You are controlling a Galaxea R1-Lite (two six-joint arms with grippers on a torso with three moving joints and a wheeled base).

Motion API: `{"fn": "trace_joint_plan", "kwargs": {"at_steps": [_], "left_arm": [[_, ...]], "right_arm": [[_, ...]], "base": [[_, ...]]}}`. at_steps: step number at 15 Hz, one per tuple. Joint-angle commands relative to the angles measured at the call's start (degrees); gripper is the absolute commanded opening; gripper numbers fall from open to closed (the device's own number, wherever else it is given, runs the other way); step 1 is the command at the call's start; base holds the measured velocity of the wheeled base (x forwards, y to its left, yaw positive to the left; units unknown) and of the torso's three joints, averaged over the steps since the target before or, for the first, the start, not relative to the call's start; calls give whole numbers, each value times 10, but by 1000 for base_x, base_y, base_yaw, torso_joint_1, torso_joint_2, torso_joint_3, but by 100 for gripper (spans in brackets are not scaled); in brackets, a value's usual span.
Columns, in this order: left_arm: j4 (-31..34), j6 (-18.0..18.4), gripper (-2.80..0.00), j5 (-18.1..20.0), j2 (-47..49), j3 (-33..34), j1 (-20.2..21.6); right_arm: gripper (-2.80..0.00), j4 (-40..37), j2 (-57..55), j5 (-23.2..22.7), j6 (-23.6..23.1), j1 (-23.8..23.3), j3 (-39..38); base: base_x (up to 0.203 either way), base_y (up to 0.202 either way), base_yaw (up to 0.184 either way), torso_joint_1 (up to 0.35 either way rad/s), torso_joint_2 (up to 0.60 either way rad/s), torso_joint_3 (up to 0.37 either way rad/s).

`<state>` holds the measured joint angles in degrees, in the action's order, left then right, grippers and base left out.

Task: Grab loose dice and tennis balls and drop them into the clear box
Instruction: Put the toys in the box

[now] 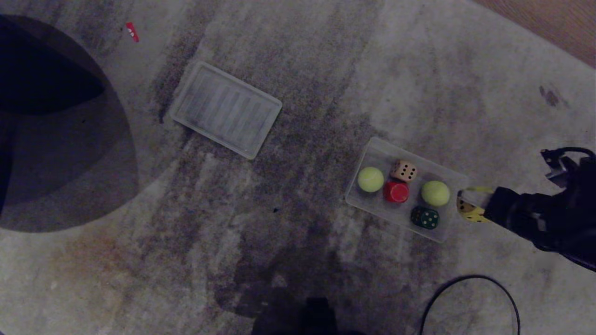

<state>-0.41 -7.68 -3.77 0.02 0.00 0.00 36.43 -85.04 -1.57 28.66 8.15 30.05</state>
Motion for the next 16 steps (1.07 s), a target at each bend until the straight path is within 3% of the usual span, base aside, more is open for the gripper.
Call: {"fn": "trace_joint_plan", "kwargs": {"at_steps": [1, 5, 8, 9, 16], "left_arm": [[0, -1, -280, 0, 1, 1, 0], [0, -1, -280, 0, 1, 1, 0], [0, -1, -280, 0, 1, 1, 0], [0, -1, -280, 0, 1, 1, 0], [0, -1, -280, 0, 1, 1, 0]], "right_arm": [[-280, 42, -142, -1, 10, 19, 50], [-280, 182, -276, -2, 17, 33, 123], [-280, 281, -310, -4, 42, 43, 164], [0, 284, -310, -4, 44, 45, 170], [0, 288, -291, -3, 37, 62, 170]], "base": [[0, 0, 0, 0, 0, 0], [0, 0, 0, 0, 0, 0], [0, 0, 0, 0, 0, 0], [0, 0, 0, 0, 0, 0], [0, 0, 0, 0, 0, 0]]}}
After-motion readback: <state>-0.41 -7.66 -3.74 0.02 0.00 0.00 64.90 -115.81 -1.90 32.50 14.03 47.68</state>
